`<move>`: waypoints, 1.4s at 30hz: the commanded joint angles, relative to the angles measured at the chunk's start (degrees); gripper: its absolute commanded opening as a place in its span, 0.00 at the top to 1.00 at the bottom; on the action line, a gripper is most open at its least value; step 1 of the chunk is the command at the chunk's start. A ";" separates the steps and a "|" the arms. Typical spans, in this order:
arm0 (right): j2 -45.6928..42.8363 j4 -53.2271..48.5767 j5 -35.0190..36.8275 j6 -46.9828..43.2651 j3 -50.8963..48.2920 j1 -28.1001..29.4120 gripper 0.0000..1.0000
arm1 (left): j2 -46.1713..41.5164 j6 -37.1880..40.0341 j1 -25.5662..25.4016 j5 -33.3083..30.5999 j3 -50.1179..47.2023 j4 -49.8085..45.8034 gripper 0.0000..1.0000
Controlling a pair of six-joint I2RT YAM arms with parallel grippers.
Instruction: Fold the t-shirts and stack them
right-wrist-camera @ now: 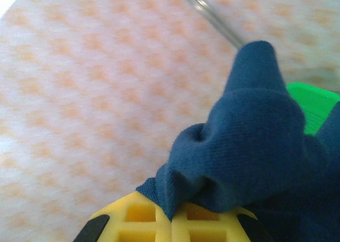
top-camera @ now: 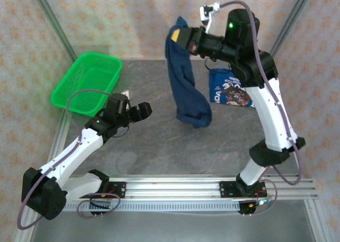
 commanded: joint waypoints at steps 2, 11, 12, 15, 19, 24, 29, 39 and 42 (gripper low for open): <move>3.56 15.25 -6.87 12.14 10.04 0.21 1.00 | -6.42 -1.68 1.14 -8.76 0.74 1.16 0.14; 7.74 -9.07 1.58 2.25 14.40 -0.79 1.00 | -14.87 -4.04 4.20 -21.56 4.13 -6.69 0.08; 6.64 -6.82 -0.60 1.55 11.62 -0.38 1.00 | -14.50 -3.92 4.29 -20.68 5.07 -7.40 0.08; 0.86 16.56 -7.76 6.71 -0.47 1.09 1.00 | -13.21 -3.47 4.28 -16.67 6.49 -7.48 0.08; 6.02 3.66 -5.33 4.83 11.12 -1.14 1.00 | -10.43 -4.27 3.70 3.02 4.69 4.75 0.09; 7.48 14.98 -3.55 11.67 13.09 -4.23 1.00 | -5.41 -3.13 -8.00 5.23 2.08 0.91 0.21; 11.21 24.22 -4.73 21.55 16.10 -7.17 1.00 | 0.42 -5.05 -12.80 0.21 -0.17 3.21 0.20; 9.31 16.48 -4.55 16.45 14.65 -6.48 1.00 | 8.55 -6.33 -13.14 -0.45 18.51 7.11 0.17; 8.91 15.49 -3.96 15.37 14.27 -5.86 1.00 | 14.16 -7.63 -14.43 1.35 23.09 8.03 0.18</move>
